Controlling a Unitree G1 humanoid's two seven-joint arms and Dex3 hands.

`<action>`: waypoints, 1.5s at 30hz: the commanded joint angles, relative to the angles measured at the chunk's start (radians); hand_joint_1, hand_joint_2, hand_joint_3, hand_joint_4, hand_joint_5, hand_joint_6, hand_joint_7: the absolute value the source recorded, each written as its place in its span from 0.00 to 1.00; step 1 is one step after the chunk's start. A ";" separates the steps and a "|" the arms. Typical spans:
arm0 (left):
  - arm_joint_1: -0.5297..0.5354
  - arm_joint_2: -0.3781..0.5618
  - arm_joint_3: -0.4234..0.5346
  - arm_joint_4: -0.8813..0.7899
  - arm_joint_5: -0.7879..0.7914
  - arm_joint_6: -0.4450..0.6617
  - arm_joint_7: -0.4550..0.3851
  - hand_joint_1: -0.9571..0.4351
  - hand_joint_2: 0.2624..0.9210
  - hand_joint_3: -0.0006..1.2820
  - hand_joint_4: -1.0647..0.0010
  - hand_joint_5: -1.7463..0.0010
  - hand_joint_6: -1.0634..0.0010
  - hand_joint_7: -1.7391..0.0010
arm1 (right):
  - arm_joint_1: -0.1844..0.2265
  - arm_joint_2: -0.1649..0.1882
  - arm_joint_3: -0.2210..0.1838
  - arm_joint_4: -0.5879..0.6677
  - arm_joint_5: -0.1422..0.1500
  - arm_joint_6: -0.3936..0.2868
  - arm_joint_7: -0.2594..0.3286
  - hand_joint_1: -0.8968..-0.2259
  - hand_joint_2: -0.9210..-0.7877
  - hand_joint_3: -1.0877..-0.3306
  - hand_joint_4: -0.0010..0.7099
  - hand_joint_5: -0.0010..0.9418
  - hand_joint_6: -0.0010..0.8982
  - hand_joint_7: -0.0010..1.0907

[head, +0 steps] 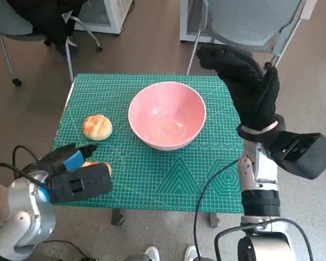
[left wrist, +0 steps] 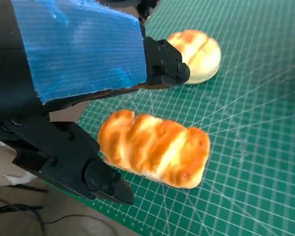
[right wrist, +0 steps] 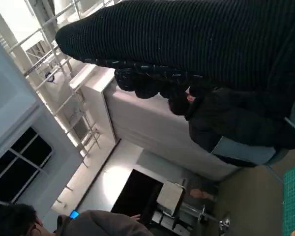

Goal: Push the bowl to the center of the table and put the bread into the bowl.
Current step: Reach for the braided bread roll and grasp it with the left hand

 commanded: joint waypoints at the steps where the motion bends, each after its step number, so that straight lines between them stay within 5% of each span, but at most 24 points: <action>1: -0.026 -0.017 -0.019 0.041 0.028 -0.010 -0.016 0.50 0.64 0.00 0.90 1.00 0.75 1.00 | 0.024 -0.001 -0.001 -0.003 0.009 0.016 0.007 0.25 0.00 0.35 0.06 0.00 0.01 0.21; 19: -0.071 -0.087 -0.043 0.203 0.050 -0.052 -0.012 0.51 0.64 0.00 0.90 1.00 0.74 1.00 | 0.021 -0.001 -0.003 -0.001 0.009 0.017 0.009 0.26 0.00 0.36 0.06 0.00 0.00 0.22; 31: -0.085 -0.141 -0.031 0.324 0.052 -0.099 0.068 0.68 0.70 0.02 0.83 0.99 0.67 0.98 | 0.027 -0.001 -0.001 -0.010 0.009 0.018 0.010 0.26 0.00 0.35 0.06 0.00 0.00 0.23; 33: -0.082 -0.149 -0.032 0.344 0.062 -0.108 0.100 0.73 0.73 0.02 0.65 0.93 0.63 0.97 | 0.027 -0.002 -0.001 -0.013 0.009 0.020 0.010 0.26 0.00 0.36 0.06 0.00 0.00 0.23; 35: -0.077 -0.154 -0.038 0.360 0.077 -0.119 0.134 0.87 0.87 0.04 0.46 0.57 0.55 0.95 | 0.027 -0.002 -0.001 -0.016 0.010 0.021 0.010 0.26 0.00 0.36 0.06 0.00 0.00 0.23; 36: -0.074 -0.155 -0.040 0.366 0.084 -0.125 0.148 0.89 0.80 0.14 0.43 0.50 0.52 0.93 | 0.028 -0.003 -0.001 -0.018 0.010 0.022 0.010 0.26 0.00 0.36 0.06 0.00 0.00 0.23; 37: -0.067 -0.157 -0.046 0.374 0.102 -0.135 0.174 0.93 0.63 0.34 0.41 0.38 0.48 0.89 | 0.028 -0.003 -0.001 -0.020 0.010 0.023 0.010 0.26 0.00 0.36 0.06 0.00 0.00 0.23; 38: -0.062 -0.158 -0.050 0.381 0.115 -0.142 0.192 0.84 0.58 0.44 0.45 0.30 0.49 0.63 | 0.029 -0.004 -0.001 -0.022 0.010 0.023 0.009 0.26 0.00 0.36 0.06 0.00 0.00 0.23; 41: -0.050 -0.161 -0.063 0.397 0.155 -0.160 0.236 0.74 0.48 0.63 0.53 0.16 0.54 0.28 | 0.027 -0.006 -0.003 -0.021 0.011 0.025 0.011 0.26 0.00 0.36 0.06 0.00 0.00 0.23; 43: -0.044 -0.160 -0.065 0.399 0.169 -0.170 0.248 0.72 0.46 0.67 0.56 0.12 0.56 0.19 | 0.026 -0.008 -0.004 -0.020 0.012 0.025 0.012 0.26 0.00 0.36 0.06 0.00 0.00 0.23; 45: -0.038 -0.159 -0.062 0.394 0.176 -0.178 0.248 0.71 0.49 0.64 0.57 0.06 0.51 0.25 | 0.026 -0.009 -0.005 -0.019 0.013 0.025 0.014 0.26 0.00 0.36 0.06 0.00 0.00 0.23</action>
